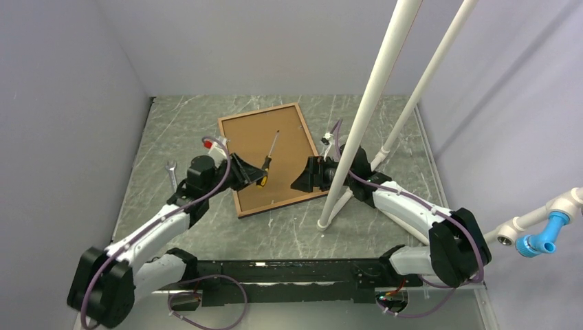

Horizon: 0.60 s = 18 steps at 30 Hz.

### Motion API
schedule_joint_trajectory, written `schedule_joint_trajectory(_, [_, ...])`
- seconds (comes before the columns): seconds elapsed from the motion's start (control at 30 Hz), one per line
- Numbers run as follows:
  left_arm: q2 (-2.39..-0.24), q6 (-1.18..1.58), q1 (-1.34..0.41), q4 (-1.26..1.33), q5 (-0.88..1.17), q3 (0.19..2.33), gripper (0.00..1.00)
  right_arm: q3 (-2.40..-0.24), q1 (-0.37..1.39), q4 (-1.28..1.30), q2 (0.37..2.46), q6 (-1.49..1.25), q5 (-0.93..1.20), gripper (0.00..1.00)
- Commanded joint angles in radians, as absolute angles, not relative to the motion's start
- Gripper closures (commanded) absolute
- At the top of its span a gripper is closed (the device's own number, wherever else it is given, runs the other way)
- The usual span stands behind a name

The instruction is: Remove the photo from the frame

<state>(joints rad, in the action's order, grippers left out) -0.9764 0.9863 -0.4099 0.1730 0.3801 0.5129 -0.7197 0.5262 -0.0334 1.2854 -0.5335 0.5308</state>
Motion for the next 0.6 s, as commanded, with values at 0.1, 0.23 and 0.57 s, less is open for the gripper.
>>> schedule_joint_trajectory(0.1, [-1.255,1.159,-0.57,0.67,0.357,0.567,1.0,-0.71,0.519,-0.198,1.267,-0.651,0.63,0.17])
schedule_joint_trajectory(0.23, [-1.301,1.165,-0.638,0.759,0.301,0.548,1.0,-0.671,0.452,-0.247,1.225,-0.773,0.598,0.19])
schedule_joint_trajectory(0.57, [-1.316,1.156,-0.721,0.775,0.244,0.523,1.0,-0.614,0.369,-0.464,1.293,-0.969,0.699,0.37])
